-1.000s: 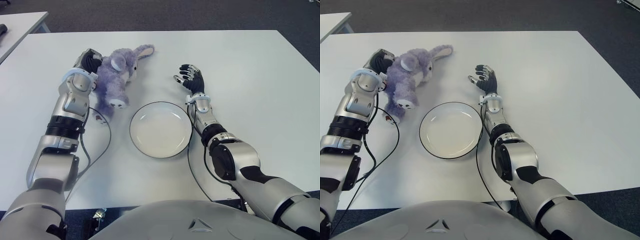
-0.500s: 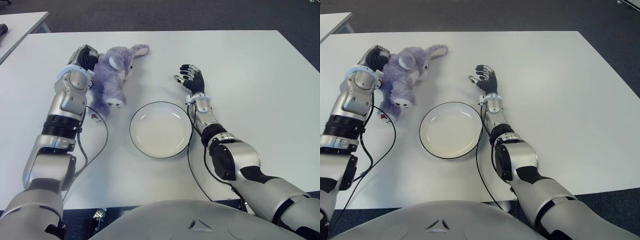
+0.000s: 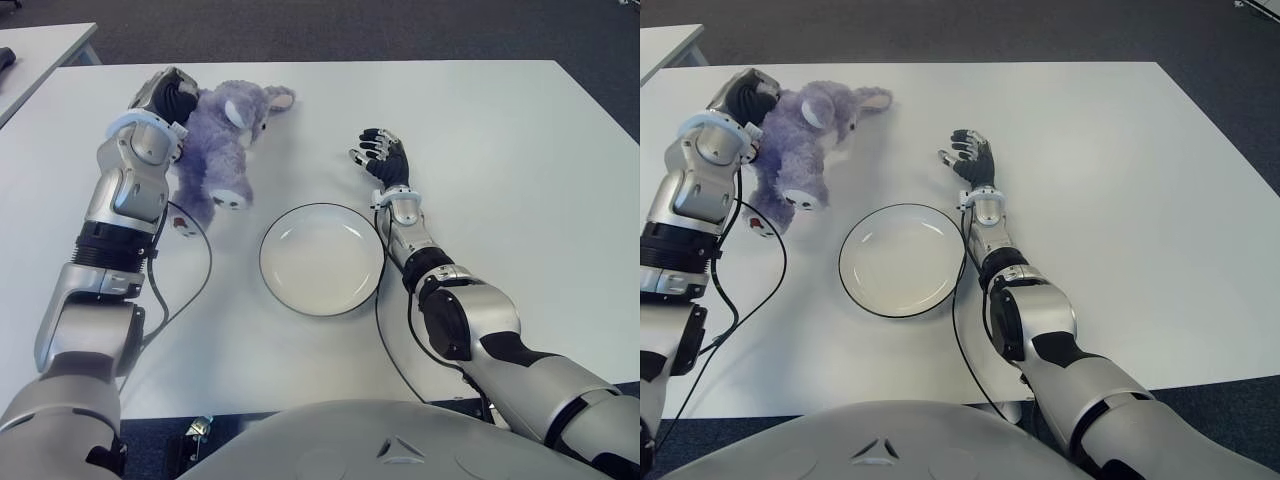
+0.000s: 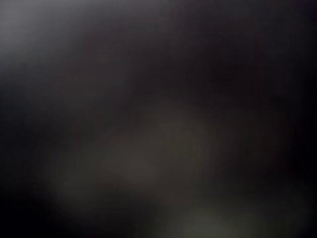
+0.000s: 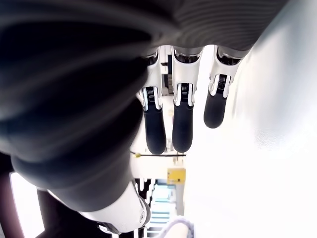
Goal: Put the doll into the plate.
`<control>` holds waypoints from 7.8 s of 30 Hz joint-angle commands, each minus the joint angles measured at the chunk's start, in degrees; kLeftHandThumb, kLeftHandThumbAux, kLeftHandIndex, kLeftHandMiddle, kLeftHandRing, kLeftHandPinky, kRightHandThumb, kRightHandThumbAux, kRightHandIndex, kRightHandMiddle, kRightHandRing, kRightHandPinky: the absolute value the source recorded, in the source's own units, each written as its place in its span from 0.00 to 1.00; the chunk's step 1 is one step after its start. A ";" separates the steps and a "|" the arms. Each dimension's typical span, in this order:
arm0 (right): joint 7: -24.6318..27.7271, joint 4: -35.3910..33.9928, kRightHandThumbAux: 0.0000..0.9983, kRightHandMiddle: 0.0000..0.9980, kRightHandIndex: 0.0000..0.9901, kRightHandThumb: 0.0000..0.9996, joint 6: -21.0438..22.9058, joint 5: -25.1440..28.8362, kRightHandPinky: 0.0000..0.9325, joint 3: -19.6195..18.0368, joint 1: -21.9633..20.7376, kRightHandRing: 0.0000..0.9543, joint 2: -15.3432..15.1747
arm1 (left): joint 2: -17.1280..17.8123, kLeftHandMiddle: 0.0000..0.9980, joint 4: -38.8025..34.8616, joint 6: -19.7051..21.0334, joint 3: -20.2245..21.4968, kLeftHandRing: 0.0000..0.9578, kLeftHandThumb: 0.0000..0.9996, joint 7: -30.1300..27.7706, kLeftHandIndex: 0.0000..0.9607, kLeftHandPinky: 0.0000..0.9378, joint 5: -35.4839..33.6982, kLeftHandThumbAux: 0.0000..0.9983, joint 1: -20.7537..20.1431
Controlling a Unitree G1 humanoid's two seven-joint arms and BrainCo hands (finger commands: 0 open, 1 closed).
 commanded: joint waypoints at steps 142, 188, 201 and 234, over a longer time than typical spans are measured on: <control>0.27 7.15 0.95 0.33 0.32 0.19 6.21 0.25 0.28 0.80 11.81 0.33 5.54 | -14.98 0.83 -37.96 6.38 -2.38 0.88 0.95 -9.85 0.78 0.92 4.66 0.62 13.88; -0.24 7.03 0.94 0.31 0.29 0.14 5.19 0.78 0.29 1.02 12.37 0.32 6.01 | -25.42 0.90 -24.29 -1.69 -3.58 0.92 0.92 -2.37 0.85 0.94 -3.40 0.66 23.37; -0.08 6.98 0.95 0.30 0.27 0.24 4.78 0.46 0.27 1.36 12.28 0.29 5.73 | -24.80 0.90 -18.13 -3.84 -0.61 0.93 0.93 -0.90 0.85 0.96 -6.35 0.66 25.94; 0.05 7.01 0.96 0.31 0.29 0.16 5.46 -0.22 0.28 2.07 12.29 0.31 5.11 | -25.40 0.88 -16.71 -1.16 -0.40 0.91 0.93 1.40 0.84 0.93 -10.00 0.66 33.33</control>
